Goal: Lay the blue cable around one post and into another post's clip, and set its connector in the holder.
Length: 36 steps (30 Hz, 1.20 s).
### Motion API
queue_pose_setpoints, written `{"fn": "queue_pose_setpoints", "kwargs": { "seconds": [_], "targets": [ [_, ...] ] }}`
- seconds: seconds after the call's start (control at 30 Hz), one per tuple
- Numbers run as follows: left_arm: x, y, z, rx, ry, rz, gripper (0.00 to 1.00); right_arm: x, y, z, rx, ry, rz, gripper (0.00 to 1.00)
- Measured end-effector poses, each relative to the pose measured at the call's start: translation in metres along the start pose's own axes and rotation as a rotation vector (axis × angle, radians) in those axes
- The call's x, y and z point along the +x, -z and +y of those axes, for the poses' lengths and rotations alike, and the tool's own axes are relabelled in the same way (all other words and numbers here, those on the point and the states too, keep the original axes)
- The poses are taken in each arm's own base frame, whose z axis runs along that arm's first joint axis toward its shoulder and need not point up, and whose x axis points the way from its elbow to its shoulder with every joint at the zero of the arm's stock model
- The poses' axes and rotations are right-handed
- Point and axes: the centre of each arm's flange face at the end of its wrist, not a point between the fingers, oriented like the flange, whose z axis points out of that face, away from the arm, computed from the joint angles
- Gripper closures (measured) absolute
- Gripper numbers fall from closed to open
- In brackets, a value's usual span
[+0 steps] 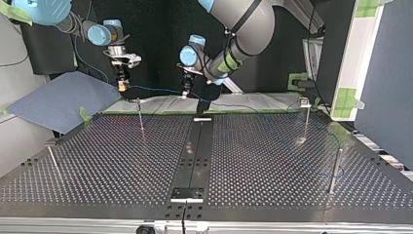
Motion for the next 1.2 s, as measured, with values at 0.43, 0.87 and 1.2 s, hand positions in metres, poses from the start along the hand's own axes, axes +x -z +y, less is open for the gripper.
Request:
{"fn": "queue_pose_setpoints", "kwargs": {
  "seconds": [0.43,0.87,1.2],
  "targets": [
    [-0.0003,-0.0014,0.0024,0.001,0.045,0.004,0.02,0.0002,-0.0001,0.0005,0.000,0.000,0.002,1.00],
    [-0.0003,-0.0016,0.0027,0.001,0.026,0.004,0.67,0.0003,-0.0001,0.0006,0.000,0.001,0.002,1.00],
    [-0.0001,-0.0016,0.0025,0.005,0.029,0.004,0.74,0.0000,0.0002,0.0004,0.000,0.002,0.000,1.00]
  ]
}}
